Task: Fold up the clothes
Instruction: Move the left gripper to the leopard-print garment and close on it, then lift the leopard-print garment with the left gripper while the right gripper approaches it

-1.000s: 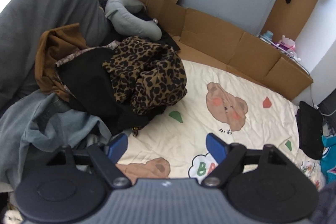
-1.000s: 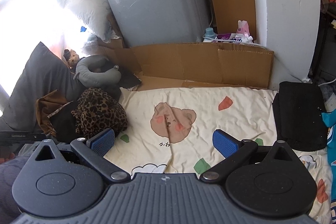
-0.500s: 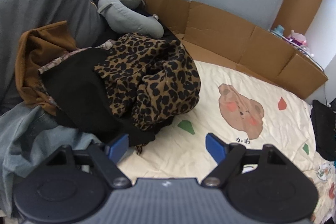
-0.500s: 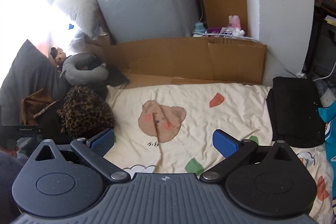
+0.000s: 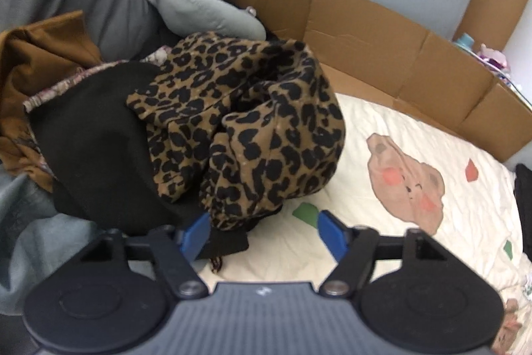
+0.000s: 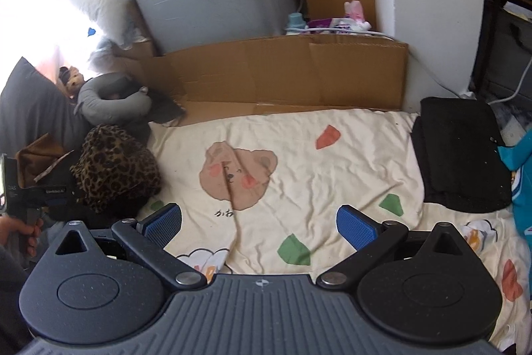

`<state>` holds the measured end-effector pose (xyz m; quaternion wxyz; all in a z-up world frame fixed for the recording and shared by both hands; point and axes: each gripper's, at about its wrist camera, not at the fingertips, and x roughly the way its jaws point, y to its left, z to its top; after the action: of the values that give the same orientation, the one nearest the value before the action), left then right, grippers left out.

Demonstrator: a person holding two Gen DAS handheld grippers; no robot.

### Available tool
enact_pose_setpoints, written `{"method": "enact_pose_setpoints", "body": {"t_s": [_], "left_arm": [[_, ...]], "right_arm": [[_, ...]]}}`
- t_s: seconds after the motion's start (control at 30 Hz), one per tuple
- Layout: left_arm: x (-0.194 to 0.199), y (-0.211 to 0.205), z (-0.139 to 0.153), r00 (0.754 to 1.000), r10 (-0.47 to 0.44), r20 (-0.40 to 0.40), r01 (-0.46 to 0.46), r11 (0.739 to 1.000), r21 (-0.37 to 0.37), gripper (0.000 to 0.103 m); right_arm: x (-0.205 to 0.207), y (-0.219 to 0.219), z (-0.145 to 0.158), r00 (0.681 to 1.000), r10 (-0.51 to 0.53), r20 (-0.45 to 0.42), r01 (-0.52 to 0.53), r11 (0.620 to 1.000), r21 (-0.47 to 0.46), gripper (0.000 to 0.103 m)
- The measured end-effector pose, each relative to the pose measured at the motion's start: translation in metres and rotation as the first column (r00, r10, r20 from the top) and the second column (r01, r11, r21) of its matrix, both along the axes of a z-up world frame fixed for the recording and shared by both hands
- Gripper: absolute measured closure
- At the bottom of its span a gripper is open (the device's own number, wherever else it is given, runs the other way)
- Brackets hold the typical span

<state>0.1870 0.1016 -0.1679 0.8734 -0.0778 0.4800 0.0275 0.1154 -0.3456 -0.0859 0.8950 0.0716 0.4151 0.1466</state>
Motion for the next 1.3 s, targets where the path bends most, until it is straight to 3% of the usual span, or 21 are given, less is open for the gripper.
{"method": "enact_pose_setpoints", "body": {"t_s": [0.27,0.3,0.37,0.5,0.57,0.83,1.07,1.3], "left_arm": [[0.021,0.0,-0.018,1.0,-0.017,0.008,0.017,1.0,0.015,0.035],[0.024,0.001,-0.021,1.0,-0.022,0.014,0.021,1.0,0.01,0.04],[0.03,0.004,-0.026,1.0,-0.027,0.007,0.027,1.0,0.01,0.076],[0.038,0.009,-0.029,1.0,-0.023,-0.018,0.022,1.0,-0.018,0.087],[0.038,0.008,-0.025,0.999,-0.038,-0.014,0.038,0.999,-0.014,0.1],[0.026,-0.007,-0.003,0.985,-0.17,0.024,0.172,0.982,-0.079,0.101],[0.019,-0.026,0.005,0.987,-0.158,0.043,0.162,0.98,-0.118,0.101],[0.01,-0.057,0.012,0.976,-0.215,0.034,0.218,0.965,-0.144,0.102]], "right_arm": [[0.001,0.004,-0.015,1.0,0.024,-0.013,-0.024,1.0,-0.013,0.001],[0.001,0.006,-0.016,1.0,0.027,-0.014,-0.028,1.0,-0.013,0.001],[0.002,0.01,-0.019,1.0,0.027,-0.013,-0.027,1.0,-0.014,0.001],[0.002,0.014,-0.029,1.0,-0.002,0.005,0.002,1.0,0.019,0.001],[0.003,0.016,-0.037,1.0,-0.015,-0.007,0.015,0.999,0.049,0.001],[0.004,0.026,-0.049,1.0,0.009,-0.011,-0.009,0.998,0.059,0.001],[0.008,0.018,-0.048,0.999,-0.035,-0.012,0.036,0.995,0.097,0.001],[0.008,0.024,-0.046,1.0,-0.012,-0.012,0.013,0.997,0.078,0.001]]}}
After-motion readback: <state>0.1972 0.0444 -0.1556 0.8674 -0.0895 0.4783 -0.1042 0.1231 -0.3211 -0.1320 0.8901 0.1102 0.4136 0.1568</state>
